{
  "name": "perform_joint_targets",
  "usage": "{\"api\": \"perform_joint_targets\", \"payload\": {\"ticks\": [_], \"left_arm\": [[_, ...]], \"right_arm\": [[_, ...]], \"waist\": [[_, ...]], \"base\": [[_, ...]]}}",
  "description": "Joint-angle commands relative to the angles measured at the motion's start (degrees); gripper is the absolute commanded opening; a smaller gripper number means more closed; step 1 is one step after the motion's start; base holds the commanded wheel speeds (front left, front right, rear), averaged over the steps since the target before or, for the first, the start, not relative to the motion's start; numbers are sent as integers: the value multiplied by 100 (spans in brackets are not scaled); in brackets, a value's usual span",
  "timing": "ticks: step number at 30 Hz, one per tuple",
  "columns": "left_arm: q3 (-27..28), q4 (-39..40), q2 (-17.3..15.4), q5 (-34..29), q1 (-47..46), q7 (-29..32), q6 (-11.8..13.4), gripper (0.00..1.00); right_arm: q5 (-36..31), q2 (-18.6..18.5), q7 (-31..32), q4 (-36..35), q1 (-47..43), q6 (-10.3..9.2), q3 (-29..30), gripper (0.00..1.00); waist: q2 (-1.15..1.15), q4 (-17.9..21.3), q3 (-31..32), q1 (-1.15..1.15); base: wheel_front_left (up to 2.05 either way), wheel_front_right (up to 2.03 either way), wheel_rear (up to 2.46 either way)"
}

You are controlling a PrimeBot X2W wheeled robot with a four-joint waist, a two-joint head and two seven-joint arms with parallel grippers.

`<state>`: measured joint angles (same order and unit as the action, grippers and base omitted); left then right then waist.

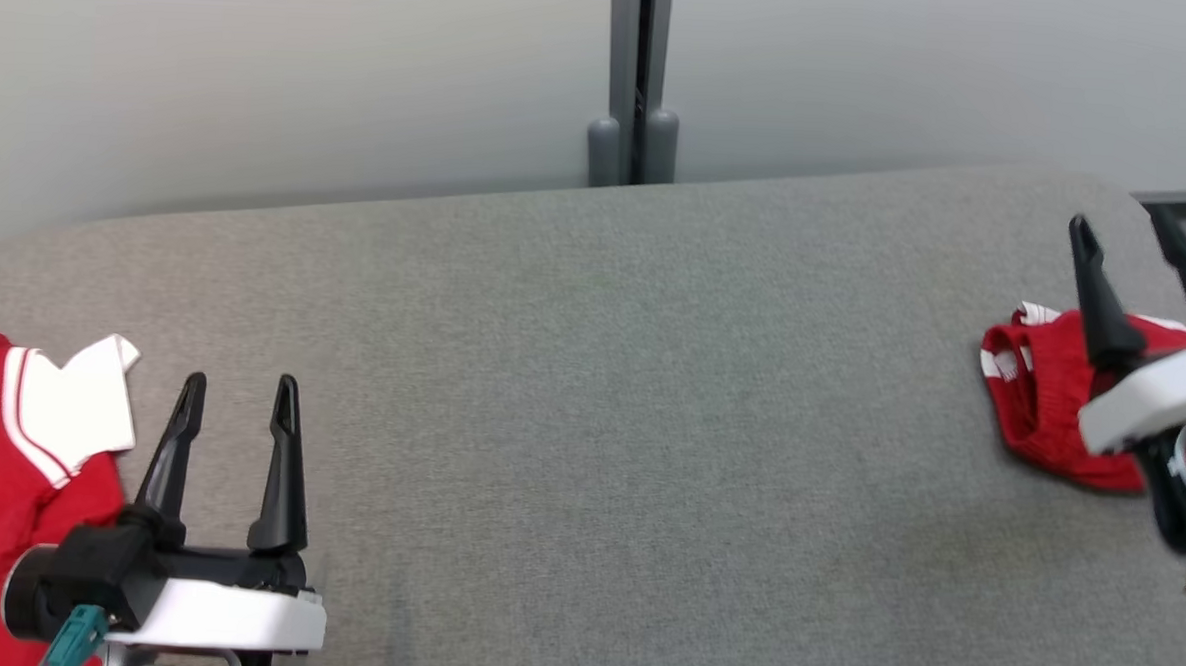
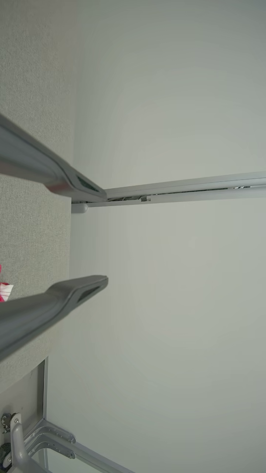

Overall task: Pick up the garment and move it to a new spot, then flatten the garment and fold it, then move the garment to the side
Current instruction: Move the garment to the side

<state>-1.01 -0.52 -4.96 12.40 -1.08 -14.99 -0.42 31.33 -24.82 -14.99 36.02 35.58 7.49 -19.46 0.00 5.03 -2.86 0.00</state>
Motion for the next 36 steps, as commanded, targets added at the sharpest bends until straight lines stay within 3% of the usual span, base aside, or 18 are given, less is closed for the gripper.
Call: {"api": "perform_joint_targets", "payload": {"ticks": [1, 7, 15, 36], "left_arm": [[17, 3, -1, 19, 104, -25, 15, 100], [32, -104, 77, 33, 275, -25, 45, 100], [69, -259, 152, 71, 451, -26, 21, 100], [14, -582, 197, -30, 330, -26, -107, 100]], "right_arm": [[-131, 132, -24, -351, -417, 2, 241, 100], [-382, 662, -26, -1599, -1805, 2, 904, 100], [-700, 1235, -26, -2346, -3023, 2, 1331, 100], [-1314, 1468, -26, -2456, -3200, 2, 1435, 100]], "waist": [[0, -146, 160, 0], [0, -306, 291, 0], [0, -407, 379, 0], [0, -414, 375, 0]], "base": [[0, 0, 0], [0, 0, 0], [0, 0, 0], [0, 0, 0]]}}
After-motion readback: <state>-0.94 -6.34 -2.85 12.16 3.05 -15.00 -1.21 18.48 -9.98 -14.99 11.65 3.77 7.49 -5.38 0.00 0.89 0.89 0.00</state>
